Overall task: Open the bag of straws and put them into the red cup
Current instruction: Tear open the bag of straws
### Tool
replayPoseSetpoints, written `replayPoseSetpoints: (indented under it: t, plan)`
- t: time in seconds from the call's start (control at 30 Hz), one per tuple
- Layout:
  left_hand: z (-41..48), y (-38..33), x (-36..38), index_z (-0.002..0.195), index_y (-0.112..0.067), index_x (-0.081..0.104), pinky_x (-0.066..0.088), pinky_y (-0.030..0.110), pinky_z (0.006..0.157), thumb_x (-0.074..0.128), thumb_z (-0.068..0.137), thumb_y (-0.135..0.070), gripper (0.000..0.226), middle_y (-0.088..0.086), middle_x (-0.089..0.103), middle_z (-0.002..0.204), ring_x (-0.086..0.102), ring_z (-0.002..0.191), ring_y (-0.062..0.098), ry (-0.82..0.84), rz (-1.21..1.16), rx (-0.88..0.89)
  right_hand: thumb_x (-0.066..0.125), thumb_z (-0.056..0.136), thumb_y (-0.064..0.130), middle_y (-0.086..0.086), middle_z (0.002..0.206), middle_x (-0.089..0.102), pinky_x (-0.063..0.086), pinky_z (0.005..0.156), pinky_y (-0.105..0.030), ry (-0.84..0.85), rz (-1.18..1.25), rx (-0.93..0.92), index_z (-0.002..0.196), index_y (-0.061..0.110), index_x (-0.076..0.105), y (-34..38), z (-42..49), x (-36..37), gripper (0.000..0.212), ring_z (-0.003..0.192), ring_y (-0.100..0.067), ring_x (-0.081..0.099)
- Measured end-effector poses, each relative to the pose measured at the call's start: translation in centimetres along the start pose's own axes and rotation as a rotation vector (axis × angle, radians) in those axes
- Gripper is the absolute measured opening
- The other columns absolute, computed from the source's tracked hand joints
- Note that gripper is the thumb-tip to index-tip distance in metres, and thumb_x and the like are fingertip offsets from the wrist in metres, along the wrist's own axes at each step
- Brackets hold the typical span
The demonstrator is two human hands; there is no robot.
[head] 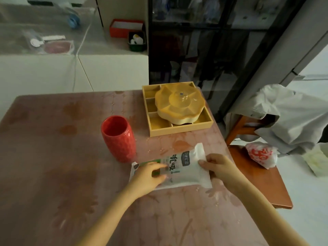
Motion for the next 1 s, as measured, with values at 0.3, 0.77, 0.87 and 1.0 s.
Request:
replayPoseSetpoints:
  t: [0.3,0.77,0.87,1.0]
  plan:
    - [-3.2,-7.9,-7.1,0.07,-0.01,0.064,0.049,0.042,0.072,0.068,0.074,-0.045,0.035,0.009,0.063,0.07,0.06,0.07,0.018,-0.169,-0.462,0.031,0.064,0.087,0.024,-0.006,0.079,0.073,0.057,0.052,-0.022,0.075,-0.193,-0.301,0.09,0.006,0.068,9.4,-5.5,5.5,0.019,0.058,-0.014,0.07]
    - [-6.8,-6.5,-10.0,0.063,-0.015,0.071,0.042,0.006,0.052,0.072,0.075,-0.027,0.017,-0.011,0.065,0.053,0.06,0.057,-0.002,-0.155,-0.398,-0.069,0.06,0.09,0.01,-0.031,0.084,0.066,0.059,0.061,-0.027,0.491,0.087,-0.274,0.1,-0.013,0.062,9.1,-6.1,9.5,0.025,0.064,-0.023,0.068]
    - [-6.9,-6.2,-10.0,0.066,-0.012,0.073,0.046,0.007,0.055,0.074,0.074,-0.026,0.016,-0.007,0.068,0.058,0.063,0.061,0.002,-0.142,-0.382,-0.084,0.059,0.09,0.008,-0.031,0.088,0.066,0.058,0.061,-0.025,0.51,0.094,-0.263,0.102,-0.012,0.063,9.2,-5.9,9.6,0.024,0.065,-0.022,0.068]
    - [-6.9,-6.0,-10.2,0.068,-0.01,0.073,0.046,0.008,0.055,0.074,0.074,-0.021,0.013,-0.003,0.069,0.062,0.063,0.061,0.004,-0.123,-0.41,-0.104,0.06,0.089,0.009,-0.038,0.095,0.064,0.058,0.062,-0.024,0.536,0.12,-0.24,0.102,-0.013,0.063,9.3,-5.8,9.8,0.025,0.072,-0.026,0.069]
Point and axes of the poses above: each hand's wrist, its own z-axis towards the middle knuckle, its own x-axis out of the palm, y = z × x, the point moved 5 cm from there along z, towards the middle knuckle
